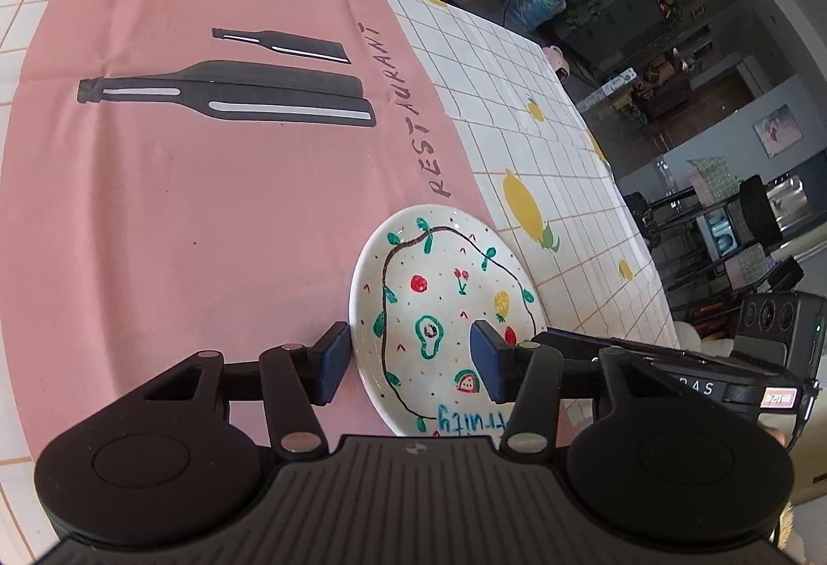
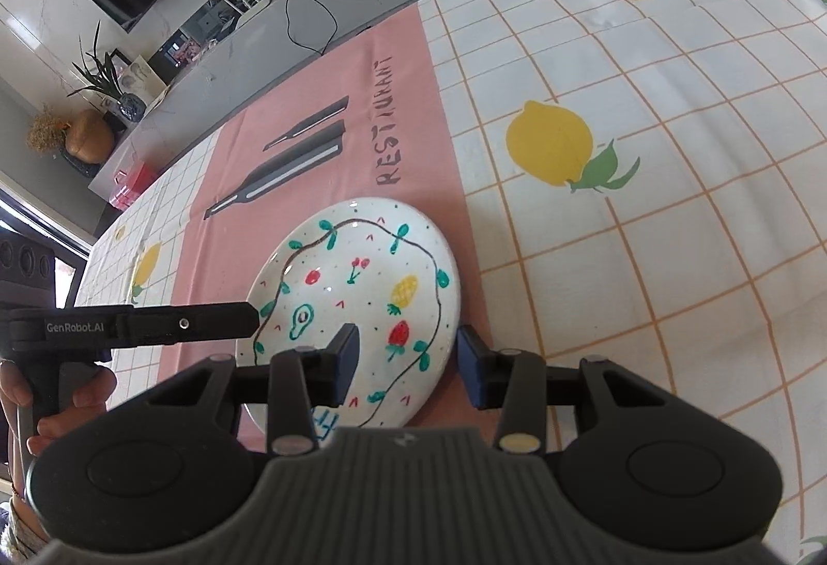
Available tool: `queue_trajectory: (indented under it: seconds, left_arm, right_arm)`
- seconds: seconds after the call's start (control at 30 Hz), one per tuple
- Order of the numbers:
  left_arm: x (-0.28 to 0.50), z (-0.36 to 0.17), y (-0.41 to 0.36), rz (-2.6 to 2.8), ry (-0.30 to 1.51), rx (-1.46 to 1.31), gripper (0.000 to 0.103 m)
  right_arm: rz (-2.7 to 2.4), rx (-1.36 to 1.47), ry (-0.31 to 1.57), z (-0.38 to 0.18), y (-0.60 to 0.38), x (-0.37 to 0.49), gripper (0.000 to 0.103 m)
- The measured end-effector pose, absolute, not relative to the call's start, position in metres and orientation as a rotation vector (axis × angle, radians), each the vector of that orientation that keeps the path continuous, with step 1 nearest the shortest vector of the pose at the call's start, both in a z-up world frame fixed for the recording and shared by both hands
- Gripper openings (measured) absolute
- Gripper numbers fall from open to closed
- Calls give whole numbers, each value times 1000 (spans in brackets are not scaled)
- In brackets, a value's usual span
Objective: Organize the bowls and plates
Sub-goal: 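Close both grippers on the rim of the 'Fruity' plate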
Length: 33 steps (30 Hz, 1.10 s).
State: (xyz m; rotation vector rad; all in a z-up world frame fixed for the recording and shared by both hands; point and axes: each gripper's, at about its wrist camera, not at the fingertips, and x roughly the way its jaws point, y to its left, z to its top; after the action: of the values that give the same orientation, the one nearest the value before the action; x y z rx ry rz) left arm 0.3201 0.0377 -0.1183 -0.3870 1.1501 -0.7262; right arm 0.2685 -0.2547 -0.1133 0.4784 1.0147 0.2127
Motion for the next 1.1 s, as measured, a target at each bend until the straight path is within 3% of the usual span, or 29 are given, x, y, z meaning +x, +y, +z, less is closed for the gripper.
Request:
queue_trajectory:
  seconds: [0.27,0.4,0.7,0.97,1.1]
  left_arm:
    - [329,-127,48,-712,1122,-491,56]
    - [331,-133,53,-695,1113,-547,47]
    - [336,-146,65,-717,1133,-676,45]
    - [338,-150,68,-754,1148,-692,45]
    - [340,-159,74,-731,1185,-743,26]
  right_arm:
    - [252,614,992,-123,-274,275,43]
    - [264,667,990,-127,-280,277,42]
    - [271,731,993,-132,-292,276,32]
    - [284,777,994,-135,-300,275,31]
    - [287,790,992,-136,-303,274,30]
